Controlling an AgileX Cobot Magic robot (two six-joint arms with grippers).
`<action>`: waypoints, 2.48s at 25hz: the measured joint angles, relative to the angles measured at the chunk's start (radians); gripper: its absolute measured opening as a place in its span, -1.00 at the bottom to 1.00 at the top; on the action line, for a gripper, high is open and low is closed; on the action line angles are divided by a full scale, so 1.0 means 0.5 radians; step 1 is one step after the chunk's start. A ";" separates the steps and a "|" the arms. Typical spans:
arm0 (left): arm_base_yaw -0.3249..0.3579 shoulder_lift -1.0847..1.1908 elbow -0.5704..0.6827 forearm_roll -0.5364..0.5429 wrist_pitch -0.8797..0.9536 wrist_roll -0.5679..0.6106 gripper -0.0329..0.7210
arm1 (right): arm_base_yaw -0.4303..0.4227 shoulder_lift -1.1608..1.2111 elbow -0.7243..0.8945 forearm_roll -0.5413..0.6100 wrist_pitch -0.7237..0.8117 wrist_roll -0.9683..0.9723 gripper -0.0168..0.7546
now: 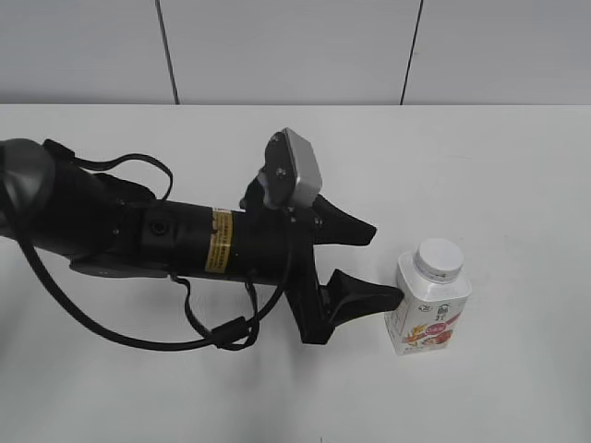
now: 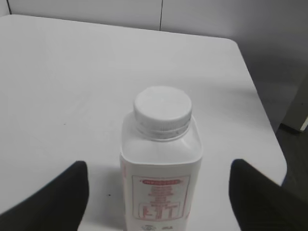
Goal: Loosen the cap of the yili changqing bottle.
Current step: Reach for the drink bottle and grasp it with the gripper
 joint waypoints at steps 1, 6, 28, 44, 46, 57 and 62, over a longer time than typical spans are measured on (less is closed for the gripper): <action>-0.020 0.000 0.000 -0.015 0.030 0.000 0.54 | 0.000 0.000 0.000 0.000 0.000 0.000 0.46; -0.099 0.000 -0.003 -0.088 0.124 -0.007 0.55 | 0.000 0.000 0.000 0.000 0.000 0.000 0.46; -0.209 0.117 -0.245 -0.062 0.305 -0.104 0.59 | 0.000 0.000 0.000 0.000 0.000 0.000 0.46; -0.233 0.206 -0.344 0.072 0.312 -0.109 0.53 | 0.000 0.000 0.000 0.000 0.000 0.000 0.46; -0.233 0.206 -0.346 0.148 0.314 -0.109 0.45 | 0.000 0.000 0.000 0.000 0.000 0.000 0.46; -0.233 0.206 -0.348 0.168 0.322 -0.110 0.32 | 0.000 0.000 0.000 0.000 0.000 0.000 0.46; -0.233 0.220 -0.348 0.035 0.328 -0.110 0.30 | 0.000 0.000 0.000 0.000 0.000 0.000 0.46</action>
